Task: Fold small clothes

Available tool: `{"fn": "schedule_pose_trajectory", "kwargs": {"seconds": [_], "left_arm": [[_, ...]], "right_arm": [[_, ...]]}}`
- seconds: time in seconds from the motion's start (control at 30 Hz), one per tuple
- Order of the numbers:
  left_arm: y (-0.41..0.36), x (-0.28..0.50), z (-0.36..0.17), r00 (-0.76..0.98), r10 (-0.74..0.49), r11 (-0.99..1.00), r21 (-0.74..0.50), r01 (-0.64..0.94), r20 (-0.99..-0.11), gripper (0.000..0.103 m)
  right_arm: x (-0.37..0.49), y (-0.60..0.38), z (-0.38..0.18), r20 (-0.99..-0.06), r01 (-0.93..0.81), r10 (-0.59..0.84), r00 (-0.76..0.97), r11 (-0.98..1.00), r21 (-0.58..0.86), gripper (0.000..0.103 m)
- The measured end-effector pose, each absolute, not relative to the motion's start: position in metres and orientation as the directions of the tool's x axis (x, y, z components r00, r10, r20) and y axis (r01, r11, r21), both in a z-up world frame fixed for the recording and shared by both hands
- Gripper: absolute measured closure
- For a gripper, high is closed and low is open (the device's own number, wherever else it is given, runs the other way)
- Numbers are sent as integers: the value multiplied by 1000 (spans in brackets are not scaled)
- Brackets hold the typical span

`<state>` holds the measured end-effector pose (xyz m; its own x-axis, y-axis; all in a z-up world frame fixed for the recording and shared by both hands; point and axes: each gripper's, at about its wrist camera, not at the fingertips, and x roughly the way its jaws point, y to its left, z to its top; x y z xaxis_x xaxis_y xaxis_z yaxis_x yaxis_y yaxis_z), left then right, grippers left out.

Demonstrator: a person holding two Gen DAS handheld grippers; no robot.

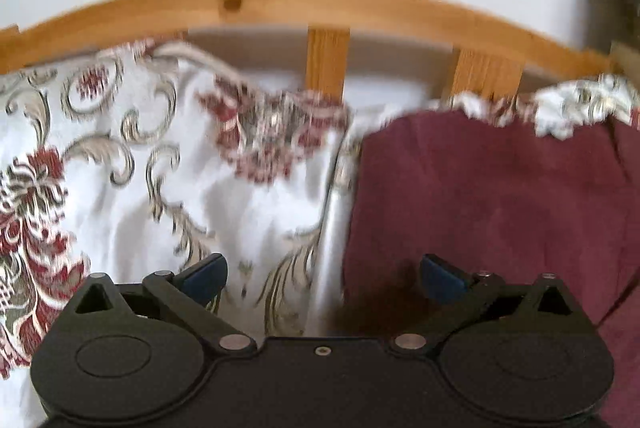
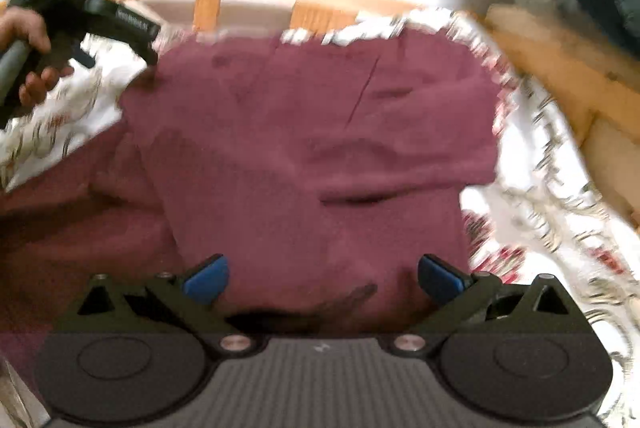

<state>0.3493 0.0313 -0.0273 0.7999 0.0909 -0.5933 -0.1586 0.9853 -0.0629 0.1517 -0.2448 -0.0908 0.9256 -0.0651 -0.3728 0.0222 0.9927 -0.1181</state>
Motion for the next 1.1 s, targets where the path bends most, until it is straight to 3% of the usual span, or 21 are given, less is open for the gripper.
{"fn": "schedule_pose_trajectory", "kwargs": {"seconds": [0.13, 0.3, 0.43, 0.67, 0.87, 1.1], "left_arm": [[18, 370, -27, 770, 193, 972, 9, -236, -608, 1], [5, 393, -41, 725, 276, 960, 150, -236, -631, 0], [6, 388, -38, 731, 272, 962, 159, -222, -625, 1], [10, 325, -21, 784, 163, 986, 87, -139, -599, 1], [-1, 263, -12, 792, 42, 999, 36, -25, -610, 1], [-19, 169, -8, 791, -167, 971, 39, 234, -589, 1]], "right_arm": [[148, -246, -85, -294, 83, -115, 949, 989, -120, 0], [166, -244, -99, -400, 108, -191, 896, 970, -219, 0], [165, -246, -98, -393, 89, -174, 903, 970, -225, 0], [149, -235, -82, -331, 45, -163, 929, 941, -335, 0], [125, -240, -64, -363, -55, -61, 930, 952, -301, 0], [62, -254, -52, -374, -165, 23, 927, 921, -352, 0]]}}
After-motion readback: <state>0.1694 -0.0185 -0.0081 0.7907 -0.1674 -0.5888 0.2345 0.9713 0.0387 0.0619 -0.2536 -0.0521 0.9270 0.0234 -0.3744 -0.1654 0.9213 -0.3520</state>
